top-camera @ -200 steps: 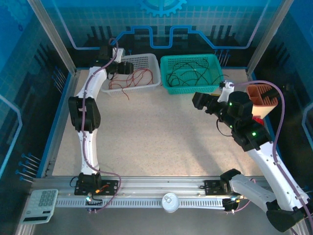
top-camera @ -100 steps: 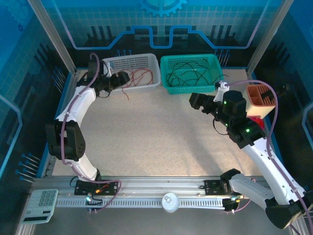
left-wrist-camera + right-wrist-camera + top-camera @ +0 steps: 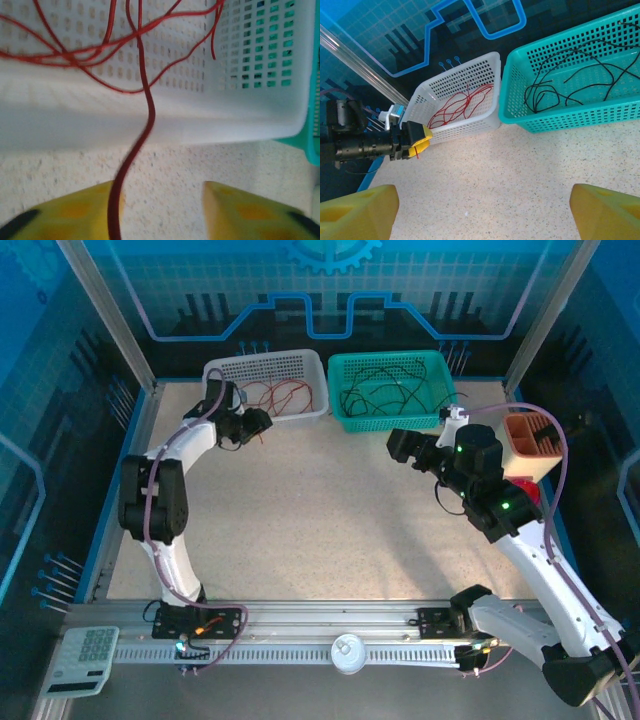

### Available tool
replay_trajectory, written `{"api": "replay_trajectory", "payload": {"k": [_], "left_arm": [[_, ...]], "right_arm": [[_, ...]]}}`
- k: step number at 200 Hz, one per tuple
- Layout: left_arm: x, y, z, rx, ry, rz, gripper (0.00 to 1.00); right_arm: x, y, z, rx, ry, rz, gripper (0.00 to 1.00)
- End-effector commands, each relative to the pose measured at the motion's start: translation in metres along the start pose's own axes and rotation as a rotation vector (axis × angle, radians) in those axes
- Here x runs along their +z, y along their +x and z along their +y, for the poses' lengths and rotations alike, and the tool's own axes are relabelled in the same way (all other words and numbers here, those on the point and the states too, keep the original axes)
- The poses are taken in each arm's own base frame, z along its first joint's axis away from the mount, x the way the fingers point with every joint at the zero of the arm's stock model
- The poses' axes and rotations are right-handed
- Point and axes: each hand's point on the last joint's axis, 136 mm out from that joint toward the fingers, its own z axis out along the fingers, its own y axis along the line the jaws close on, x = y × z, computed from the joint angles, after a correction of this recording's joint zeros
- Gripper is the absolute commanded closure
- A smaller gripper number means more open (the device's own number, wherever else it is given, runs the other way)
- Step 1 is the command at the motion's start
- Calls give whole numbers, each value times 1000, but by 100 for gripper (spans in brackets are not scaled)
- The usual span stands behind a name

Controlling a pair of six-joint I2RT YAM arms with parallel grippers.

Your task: Untangle the cables

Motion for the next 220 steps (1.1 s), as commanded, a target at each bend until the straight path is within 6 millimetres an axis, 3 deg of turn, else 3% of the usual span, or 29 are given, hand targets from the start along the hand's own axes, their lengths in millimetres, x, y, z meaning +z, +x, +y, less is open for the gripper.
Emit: {"api": "replay_trajectory", "payload": {"k": [1, 7, 42, 61, 91, 117, 134, 153, 162, 169, 188, 220], "left_arm": [[2, -27, -17, 21, 51, -53, 89], [0, -31, -22, 25, 64, -53, 100], [-28, -66, -65, 31, 181, -123, 100], [-34, -97, -75, 32, 193, -174, 100], [-18, -137, -68, 16, 161, -198, 100], [10, -146, -48, 10, 93, -178, 100], [25, -142, -32, 17, 36, -161, 85], [32, -134, -14, 37, -37, -137, 54], [31, -131, -9, 44, -65, -127, 34], [30, -129, -7, 56, -76, -121, 3], [16, -128, -5, 87, -120, -128, 1], [-22, -139, 2, 152, -258, -199, 1]], "right_arm": [[-6, -10, -2, 0, 14, -36, 10], [-7, -10, -3, -2, 17, -36, 11], [-9, -10, -5, -8, 28, -35, 10], [-4, -6, -8, -13, 40, -22, 10], [2, 0, -14, -12, 62, -6, 10], [4, 1, -17, -13, 75, -1, 10], [4, 1, -19, -13, 83, -2, 10], [5, -1, -19, -12, 82, 0, 10], [4, -3, -17, -12, 78, -5, 10], [4, -3, -18, -11, 79, -5, 10], [1, -6, -15, -11, 71, -10, 10], [-5, -9, -12, -2, 57, -24, 11]]}}
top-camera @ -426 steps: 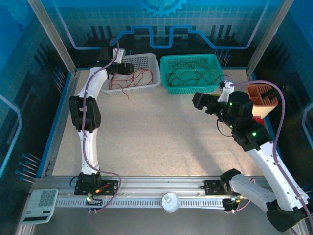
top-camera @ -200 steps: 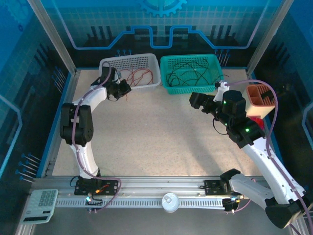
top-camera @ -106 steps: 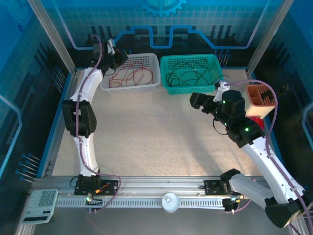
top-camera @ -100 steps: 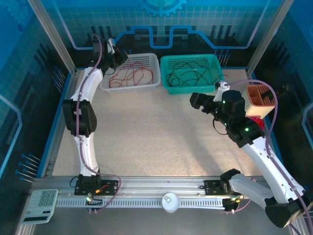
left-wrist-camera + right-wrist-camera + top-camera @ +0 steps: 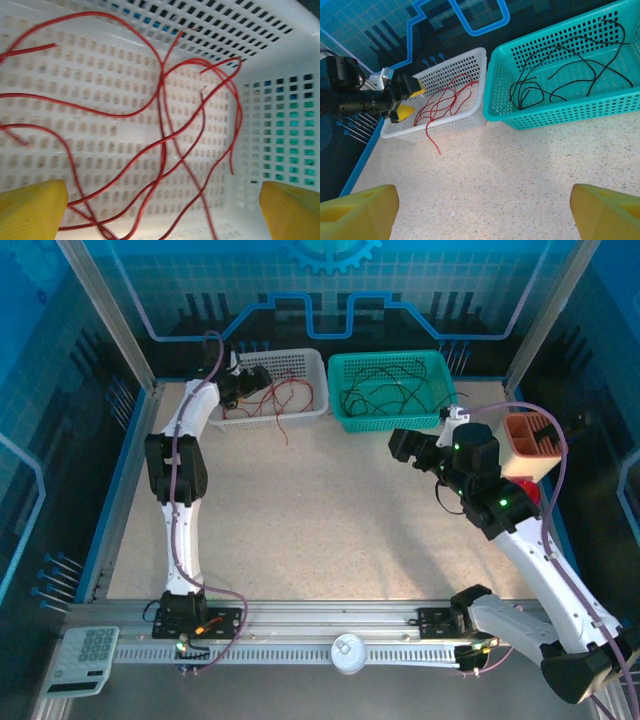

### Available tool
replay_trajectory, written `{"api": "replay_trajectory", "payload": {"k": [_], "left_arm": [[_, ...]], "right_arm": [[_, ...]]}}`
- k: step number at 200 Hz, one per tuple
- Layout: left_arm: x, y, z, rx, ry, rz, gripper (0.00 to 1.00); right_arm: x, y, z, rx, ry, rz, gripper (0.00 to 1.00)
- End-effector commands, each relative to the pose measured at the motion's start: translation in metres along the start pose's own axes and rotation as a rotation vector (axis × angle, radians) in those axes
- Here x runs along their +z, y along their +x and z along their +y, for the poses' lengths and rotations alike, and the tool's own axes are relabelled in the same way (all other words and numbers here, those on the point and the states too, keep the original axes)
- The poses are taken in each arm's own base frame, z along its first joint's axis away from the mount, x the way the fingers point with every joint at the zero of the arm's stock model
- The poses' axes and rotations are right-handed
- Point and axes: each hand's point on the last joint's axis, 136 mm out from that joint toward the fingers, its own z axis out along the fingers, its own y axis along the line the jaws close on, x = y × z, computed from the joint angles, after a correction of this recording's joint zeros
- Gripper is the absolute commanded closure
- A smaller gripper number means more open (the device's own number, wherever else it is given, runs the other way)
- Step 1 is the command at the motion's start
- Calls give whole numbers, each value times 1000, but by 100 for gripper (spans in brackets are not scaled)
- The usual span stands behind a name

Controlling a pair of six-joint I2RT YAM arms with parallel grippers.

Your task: Untangle the cables

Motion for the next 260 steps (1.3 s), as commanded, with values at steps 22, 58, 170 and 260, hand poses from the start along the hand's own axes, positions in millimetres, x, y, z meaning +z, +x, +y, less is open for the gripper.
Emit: {"api": "replay_trajectory", "payload": {"k": [22, 58, 170, 260], "left_arm": [[-76, -26, -3, 128, -114, -138, 1], [-92, 5, -29, 211, -37, -100, 1], [-24, 121, -68, 351, -35, 25, 5], [1, 136, -54, 336, -101, 8, 27]], "right_arm": [[-12, -12, 3, 10, -14, -35, 11], [-10, -10, 1, 5, -4, -27, 11], [-5, -4, -7, -4, 20, -22, 11], [-9, -8, -9, 1, 21, -35, 11]]}}
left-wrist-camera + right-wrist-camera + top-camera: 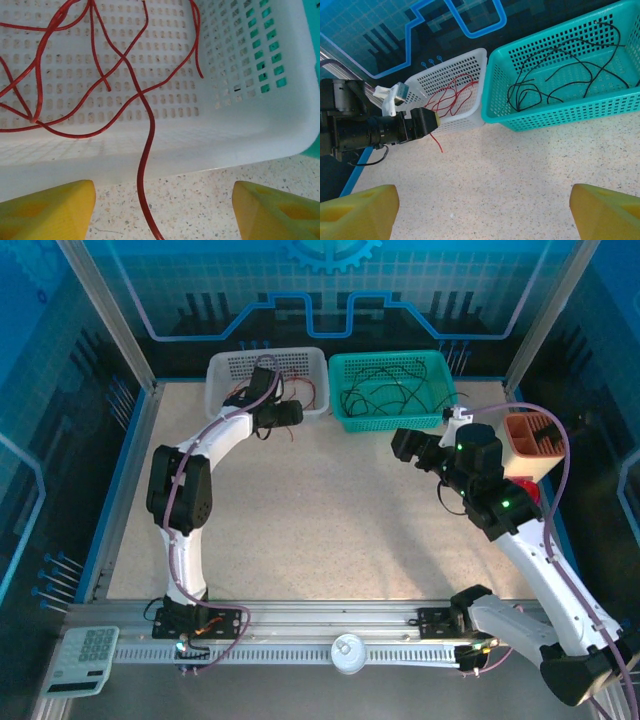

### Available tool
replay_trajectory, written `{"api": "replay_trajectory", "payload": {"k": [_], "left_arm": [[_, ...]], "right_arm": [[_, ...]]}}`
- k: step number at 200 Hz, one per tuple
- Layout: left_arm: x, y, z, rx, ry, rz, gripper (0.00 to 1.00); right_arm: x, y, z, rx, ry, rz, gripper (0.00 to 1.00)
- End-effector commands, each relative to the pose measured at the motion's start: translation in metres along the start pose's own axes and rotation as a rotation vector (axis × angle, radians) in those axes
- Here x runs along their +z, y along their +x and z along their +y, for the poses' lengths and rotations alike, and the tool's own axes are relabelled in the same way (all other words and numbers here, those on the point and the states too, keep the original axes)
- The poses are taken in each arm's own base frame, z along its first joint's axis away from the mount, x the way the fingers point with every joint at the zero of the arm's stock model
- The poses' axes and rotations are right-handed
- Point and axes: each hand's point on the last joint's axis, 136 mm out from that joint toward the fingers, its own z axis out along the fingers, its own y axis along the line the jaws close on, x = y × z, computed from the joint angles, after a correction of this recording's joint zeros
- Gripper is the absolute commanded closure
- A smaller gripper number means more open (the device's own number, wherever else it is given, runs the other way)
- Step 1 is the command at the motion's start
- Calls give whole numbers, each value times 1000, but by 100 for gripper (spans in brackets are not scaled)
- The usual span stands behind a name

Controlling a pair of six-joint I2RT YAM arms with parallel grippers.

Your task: Untangle the cables

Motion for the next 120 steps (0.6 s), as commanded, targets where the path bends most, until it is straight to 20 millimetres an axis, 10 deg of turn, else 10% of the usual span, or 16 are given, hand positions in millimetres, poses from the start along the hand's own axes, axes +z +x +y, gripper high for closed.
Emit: {"api": "replay_trajectory", "payload": {"k": [1, 51, 120], "left_arm": [[20, 28, 2, 11, -36, 39, 27], [-25, 24, -9, 57, -74, -143, 21], [5, 32, -9, 66, -89, -86, 21]], "right_arm": [[-5, -5, -5, -4, 12, -23, 11], [-7, -6, -5, -4, 8, -30, 11], [-7, -6, -6, -3, 11, -32, 11]]}}
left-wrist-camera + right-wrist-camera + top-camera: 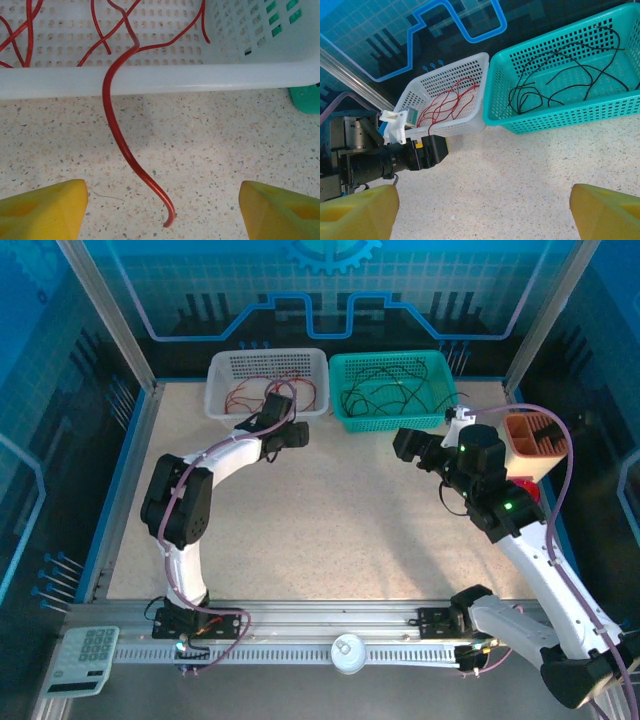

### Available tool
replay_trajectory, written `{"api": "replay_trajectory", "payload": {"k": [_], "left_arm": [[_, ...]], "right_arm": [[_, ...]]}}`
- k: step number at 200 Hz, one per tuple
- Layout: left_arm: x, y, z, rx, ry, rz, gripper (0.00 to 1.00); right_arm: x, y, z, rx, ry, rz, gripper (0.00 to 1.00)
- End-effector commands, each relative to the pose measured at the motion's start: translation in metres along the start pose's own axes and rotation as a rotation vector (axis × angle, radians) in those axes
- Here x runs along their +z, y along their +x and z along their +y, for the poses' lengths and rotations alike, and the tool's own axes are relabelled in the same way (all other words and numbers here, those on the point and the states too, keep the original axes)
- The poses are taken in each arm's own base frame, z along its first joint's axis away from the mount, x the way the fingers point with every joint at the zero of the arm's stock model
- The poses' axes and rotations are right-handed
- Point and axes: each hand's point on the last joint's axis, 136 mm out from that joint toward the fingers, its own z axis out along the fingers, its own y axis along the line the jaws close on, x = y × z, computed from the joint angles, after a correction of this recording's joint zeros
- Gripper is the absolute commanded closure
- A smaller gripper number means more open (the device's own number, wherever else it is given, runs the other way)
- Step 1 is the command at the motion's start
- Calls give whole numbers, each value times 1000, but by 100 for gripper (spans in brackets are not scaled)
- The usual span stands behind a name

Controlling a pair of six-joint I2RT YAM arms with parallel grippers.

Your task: Untangle the cables

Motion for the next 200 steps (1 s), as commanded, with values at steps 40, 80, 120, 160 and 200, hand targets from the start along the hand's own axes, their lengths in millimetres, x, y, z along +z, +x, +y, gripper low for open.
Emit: {"api": "replay_trajectory", "payload": {"k": [40, 80, 120, 160, 200], "left_arm": [[34, -20, -4, 12, -30, -16, 31], [44, -18, 2, 10, -40, 4, 65], [11, -29, 4, 17, -5, -35, 100], [-43, -87, 19, 31, 36, -150, 100], [-22, -130, 68, -18, -15, -119, 100]], "right_arm": [[-8, -6, -7, -9, 20, -26, 11], [-14, -9, -9, -10, 26, -36, 10], [-15, -10, -8, -8, 20, -38, 11], [-8, -10, -5, -2, 2, -32, 11], [-2, -6, -5, 4, -5, -16, 11]]}}
